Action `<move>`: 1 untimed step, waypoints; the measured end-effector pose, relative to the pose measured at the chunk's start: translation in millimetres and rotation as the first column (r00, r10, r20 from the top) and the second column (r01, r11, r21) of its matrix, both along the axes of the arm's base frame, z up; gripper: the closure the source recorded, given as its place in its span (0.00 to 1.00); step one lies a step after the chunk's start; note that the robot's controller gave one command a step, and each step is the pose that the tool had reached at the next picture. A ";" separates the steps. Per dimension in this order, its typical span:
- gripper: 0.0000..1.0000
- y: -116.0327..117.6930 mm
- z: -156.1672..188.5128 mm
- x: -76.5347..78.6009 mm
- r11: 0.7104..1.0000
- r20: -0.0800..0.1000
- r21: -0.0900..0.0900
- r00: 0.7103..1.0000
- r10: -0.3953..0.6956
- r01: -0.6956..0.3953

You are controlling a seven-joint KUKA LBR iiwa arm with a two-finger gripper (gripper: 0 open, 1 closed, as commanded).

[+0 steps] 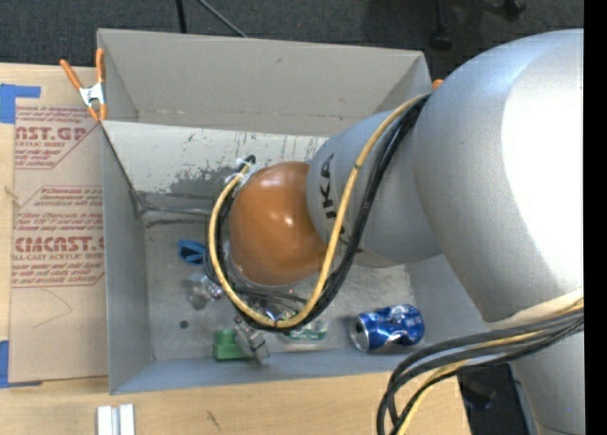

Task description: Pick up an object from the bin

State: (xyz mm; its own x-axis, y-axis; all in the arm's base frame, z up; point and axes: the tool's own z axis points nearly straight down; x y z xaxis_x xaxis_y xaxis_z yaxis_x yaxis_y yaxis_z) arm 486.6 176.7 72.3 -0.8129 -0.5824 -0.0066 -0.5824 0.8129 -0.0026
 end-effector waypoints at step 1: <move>1.00 0.3 0.4 1.6 1.000 0.007 0.005 1.000 -0.004 0.004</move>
Offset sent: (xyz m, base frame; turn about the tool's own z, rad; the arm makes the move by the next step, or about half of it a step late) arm 0.0000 0.0000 0.0000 0.0000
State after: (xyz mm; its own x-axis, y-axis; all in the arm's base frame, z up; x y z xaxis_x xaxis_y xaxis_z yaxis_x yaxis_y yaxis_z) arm 488.1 177.0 72.7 -0.8150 -0.5792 -0.0152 -0.5792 0.8152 -0.0022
